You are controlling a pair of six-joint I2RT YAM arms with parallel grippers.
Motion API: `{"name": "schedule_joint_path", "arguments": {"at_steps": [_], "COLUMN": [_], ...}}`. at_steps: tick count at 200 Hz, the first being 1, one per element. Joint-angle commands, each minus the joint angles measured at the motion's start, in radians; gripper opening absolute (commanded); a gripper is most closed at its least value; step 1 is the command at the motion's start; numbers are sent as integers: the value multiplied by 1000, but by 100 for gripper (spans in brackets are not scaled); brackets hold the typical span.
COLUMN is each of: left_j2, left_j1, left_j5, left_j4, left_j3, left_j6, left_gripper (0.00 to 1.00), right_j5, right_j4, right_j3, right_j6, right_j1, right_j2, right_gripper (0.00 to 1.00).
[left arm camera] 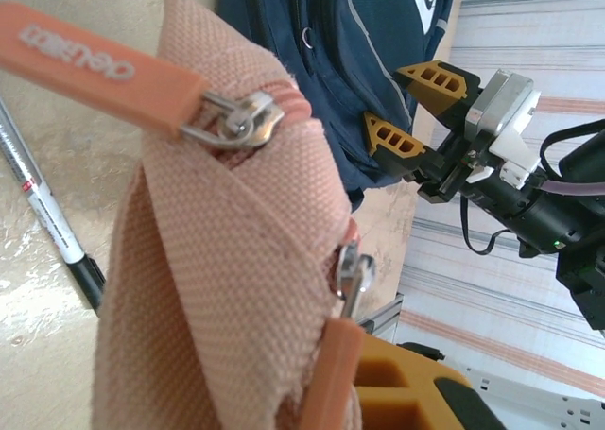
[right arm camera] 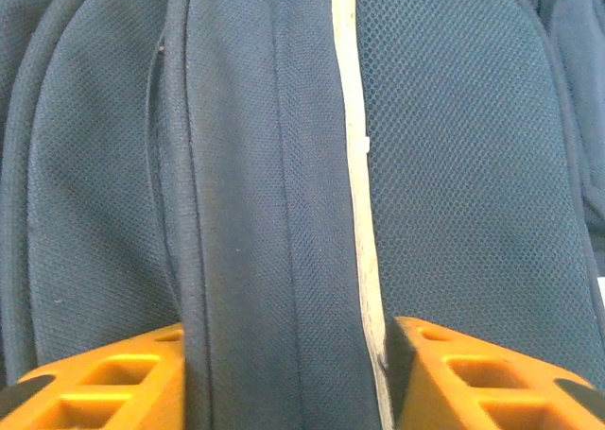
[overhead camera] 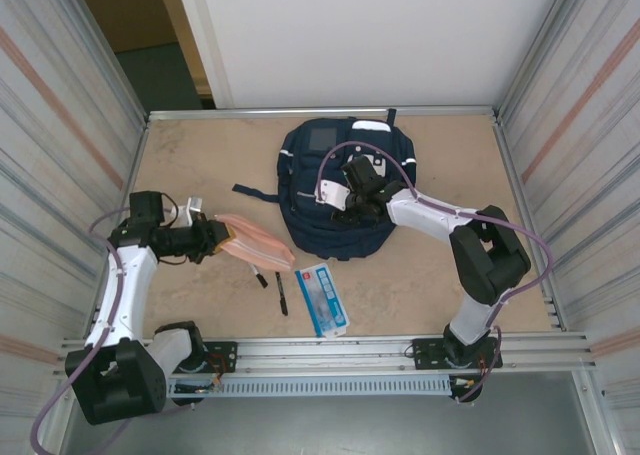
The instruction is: Pack the student bag
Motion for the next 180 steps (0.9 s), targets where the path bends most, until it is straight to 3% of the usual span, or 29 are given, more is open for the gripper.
{"name": "schedule_joint_path", "arguments": {"at_steps": [1, 13, 36, 68, 105, 153, 180], "left_j2": [-5, -7, 9, 67, 124, 229, 303], "left_j1": [-15, -43, -130, -252, -287, -429, -511], "left_j5": [91, 92, 101, 74, 64, -85, -213], "left_j4": [68, 69, 135, 207, 392, 783, 904], "left_j3": [-11, -1, 14, 71, 116, 115, 105], "left_j6": [-45, -47, -72, -109, -269, -520, -523], "left_gripper": [0, 0, 0, 0, 0, 0, 0], "right_j5": [71, 43, -105, -189, -259, -356, -387], "right_j4": [97, 109, 152, 215, 207, 140, 95], "right_j3": [-16, -18, -28, -21, 19, 99, 126], "right_j6": [-43, -16, 102, 195, 273, 344, 365], "right_j1": [5, 9, -32, -91, -113, -149, -149], "right_j2": [12, -28, -132, -212, -260, -274, -286], "right_gripper": [28, 13, 0, 0, 0, 0, 0]}}
